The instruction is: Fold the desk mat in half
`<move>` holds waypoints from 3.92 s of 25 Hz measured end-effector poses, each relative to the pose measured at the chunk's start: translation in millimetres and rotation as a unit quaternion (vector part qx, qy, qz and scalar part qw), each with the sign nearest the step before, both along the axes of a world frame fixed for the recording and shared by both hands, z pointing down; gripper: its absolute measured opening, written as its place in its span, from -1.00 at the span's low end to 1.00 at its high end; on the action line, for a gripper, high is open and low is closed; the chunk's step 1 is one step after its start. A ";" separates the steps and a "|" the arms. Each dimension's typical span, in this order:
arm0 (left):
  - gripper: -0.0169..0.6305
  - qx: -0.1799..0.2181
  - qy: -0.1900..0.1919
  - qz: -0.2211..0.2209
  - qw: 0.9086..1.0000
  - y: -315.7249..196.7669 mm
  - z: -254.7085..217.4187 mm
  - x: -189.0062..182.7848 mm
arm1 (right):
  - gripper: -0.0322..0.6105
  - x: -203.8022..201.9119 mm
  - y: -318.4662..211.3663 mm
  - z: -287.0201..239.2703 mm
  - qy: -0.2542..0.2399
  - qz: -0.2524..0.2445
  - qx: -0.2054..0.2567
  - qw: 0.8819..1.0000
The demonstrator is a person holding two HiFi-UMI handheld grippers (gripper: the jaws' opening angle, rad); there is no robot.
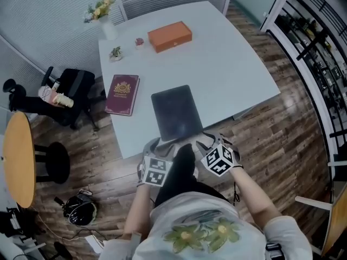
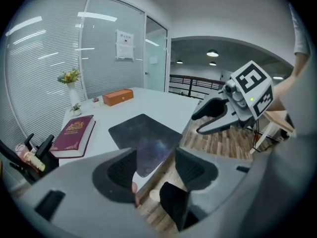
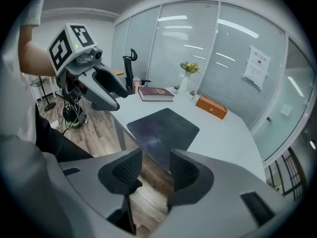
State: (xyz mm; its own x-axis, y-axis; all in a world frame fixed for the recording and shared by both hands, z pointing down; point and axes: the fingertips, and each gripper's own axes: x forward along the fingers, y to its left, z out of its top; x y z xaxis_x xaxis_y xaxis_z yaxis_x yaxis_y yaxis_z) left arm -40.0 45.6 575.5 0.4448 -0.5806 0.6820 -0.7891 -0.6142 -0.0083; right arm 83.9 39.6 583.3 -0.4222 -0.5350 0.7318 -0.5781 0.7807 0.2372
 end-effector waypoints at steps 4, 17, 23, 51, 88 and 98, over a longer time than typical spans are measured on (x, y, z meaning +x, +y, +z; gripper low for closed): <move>-0.22 -0.020 -0.010 0.005 1.000 -9.0 16.7 -2.9 | -0.33 -3.7 -9.8 26.0 0.059 -0.033 -0.005 0.998; -0.22 -0.068 -0.077 0.051 0.993 -24.7 64.7 -2.1 | -0.41 -4.6 -37.0 80.4 0.145 -0.082 -0.051 0.985; -0.22 -0.085 -0.080 0.051 0.992 -27.3 78.4 -2.5 | -0.57 -4.1 -39.6 92.1 0.157 -0.094 -0.068 0.981; -0.22 -0.104 -0.111 0.073 0.986 -36.0 88.4 8.0 | -0.82 -1.3 -64.5 41.5 0.048 -0.056 -0.082 0.994; -0.46 -0.141 -0.055 0.072 0.986 -34.4 80.1 -8.0 | -0.82 6.2 -47.7 86.7 0.164 -0.146 -0.095 0.971; -0.27 -0.116 -0.117 0.127 0.978 -31.6 86.0 -0.8 | -0.82 4.4 -76.2 40.8 0.073 -0.070 -0.085 0.991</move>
